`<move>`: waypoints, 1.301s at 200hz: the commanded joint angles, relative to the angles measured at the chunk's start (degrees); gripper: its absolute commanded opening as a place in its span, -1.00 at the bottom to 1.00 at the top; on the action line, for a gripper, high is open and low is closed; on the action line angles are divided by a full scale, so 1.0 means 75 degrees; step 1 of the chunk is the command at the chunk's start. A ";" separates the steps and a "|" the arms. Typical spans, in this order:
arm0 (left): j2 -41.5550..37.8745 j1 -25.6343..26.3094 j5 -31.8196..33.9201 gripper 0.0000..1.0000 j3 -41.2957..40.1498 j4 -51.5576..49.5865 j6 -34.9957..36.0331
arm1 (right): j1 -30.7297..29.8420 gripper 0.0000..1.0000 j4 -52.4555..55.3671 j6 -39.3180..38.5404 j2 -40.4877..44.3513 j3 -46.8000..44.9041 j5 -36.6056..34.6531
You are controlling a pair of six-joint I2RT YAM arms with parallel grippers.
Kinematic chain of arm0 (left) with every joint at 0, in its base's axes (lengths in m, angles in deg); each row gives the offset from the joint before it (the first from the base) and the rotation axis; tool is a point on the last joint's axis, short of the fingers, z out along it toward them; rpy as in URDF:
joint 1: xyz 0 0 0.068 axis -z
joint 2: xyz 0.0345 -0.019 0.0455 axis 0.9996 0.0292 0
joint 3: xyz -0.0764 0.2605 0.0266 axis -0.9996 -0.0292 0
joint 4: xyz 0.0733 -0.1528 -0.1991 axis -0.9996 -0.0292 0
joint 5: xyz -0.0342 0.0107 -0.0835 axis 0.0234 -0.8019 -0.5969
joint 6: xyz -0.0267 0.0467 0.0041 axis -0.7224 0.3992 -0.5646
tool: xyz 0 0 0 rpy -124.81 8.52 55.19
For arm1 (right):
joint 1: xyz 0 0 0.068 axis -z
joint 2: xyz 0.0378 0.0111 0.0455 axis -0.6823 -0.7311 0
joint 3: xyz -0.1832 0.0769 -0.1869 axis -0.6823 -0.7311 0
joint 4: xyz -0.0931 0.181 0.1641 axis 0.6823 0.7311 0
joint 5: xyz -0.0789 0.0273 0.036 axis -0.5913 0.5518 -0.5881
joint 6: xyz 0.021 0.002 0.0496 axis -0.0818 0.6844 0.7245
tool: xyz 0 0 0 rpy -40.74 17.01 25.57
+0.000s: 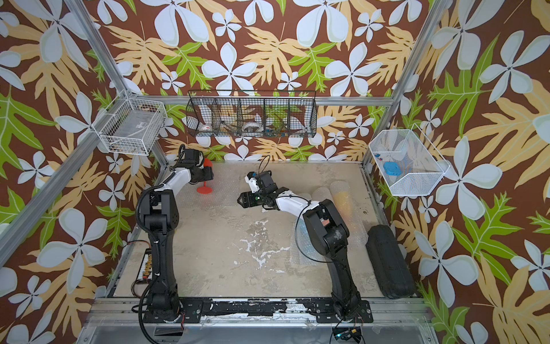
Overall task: Unpack wine glasses from bubble wrap
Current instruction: Pick up the wine glass from the bubble wrap.
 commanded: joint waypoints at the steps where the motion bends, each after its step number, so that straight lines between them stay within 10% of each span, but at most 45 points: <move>1: -0.0316 0.0011 -0.0034 0.24 -0.0256 0.0457 0.0007 | -0.0010 0.52 -0.0134 -0.0006 -0.0035 0.0002 0.0074; 176: -0.6210 0.0871 -0.0667 0.15 -0.8216 0.6233 -0.1343 | 0.0323 0.50 0.0267 -0.0632 0.1055 -0.0126 0.0344; 260: -0.7216 0.2434 -0.0184 0.16 -1.1006 0.9587 -0.0399 | 0.0681 0.45 0.3002 -0.1629 0.1794 0.1668 0.1514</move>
